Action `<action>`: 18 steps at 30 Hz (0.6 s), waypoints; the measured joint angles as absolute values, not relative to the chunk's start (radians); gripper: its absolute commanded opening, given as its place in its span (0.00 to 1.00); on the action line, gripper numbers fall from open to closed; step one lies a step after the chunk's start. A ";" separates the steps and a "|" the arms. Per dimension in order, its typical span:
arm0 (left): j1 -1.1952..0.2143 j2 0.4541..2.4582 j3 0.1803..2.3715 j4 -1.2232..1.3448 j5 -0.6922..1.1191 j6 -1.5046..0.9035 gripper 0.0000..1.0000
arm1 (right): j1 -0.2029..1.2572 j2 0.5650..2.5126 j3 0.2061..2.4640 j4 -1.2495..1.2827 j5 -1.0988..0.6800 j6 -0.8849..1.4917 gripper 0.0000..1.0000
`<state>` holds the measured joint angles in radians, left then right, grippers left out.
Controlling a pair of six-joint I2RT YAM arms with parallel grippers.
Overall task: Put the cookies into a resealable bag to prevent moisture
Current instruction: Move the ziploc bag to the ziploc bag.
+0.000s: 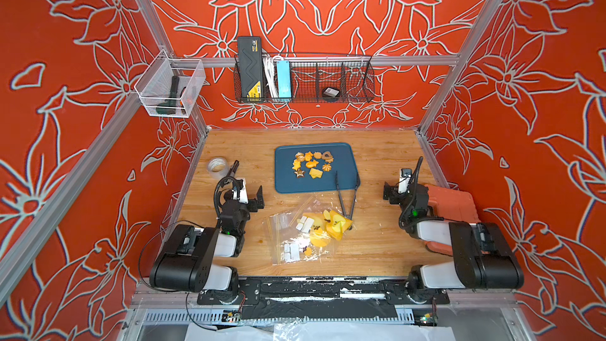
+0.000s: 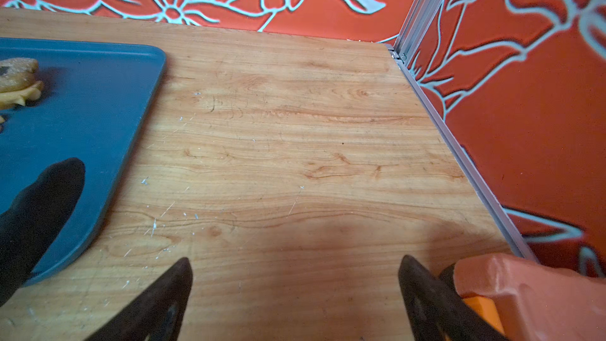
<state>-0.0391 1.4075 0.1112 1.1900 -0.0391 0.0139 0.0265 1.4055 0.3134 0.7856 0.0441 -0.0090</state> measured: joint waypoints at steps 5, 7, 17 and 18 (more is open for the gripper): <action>-0.041 1.406 0.111 1.190 -0.058 0.009 1.00 | 0.027 1.406 0.313 0.786 0.043 -0.009 0.98; -0.054 1.386 0.112 1.176 -0.087 0.007 1.00 | 0.027 1.405 0.313 0.786 0.040 -0.010 0.98; -0.093 1.174 0.536 0.610 -0.204 -0.142 1.00 | 0.027 1.163 0.527 0.373 0.026 0.081 0.98; -0.093 1.166 0.566 0.564 -0.209 -0.179 1.00 | 0.027 1.140 0.558 0.324 0.030 0.114 0.99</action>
<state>-0.0933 1.1660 0.5663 0.5636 -0.2092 -0.1795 0.0265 1.1404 0.5579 0.3241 0.0303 0.1143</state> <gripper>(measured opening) 0.998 0.982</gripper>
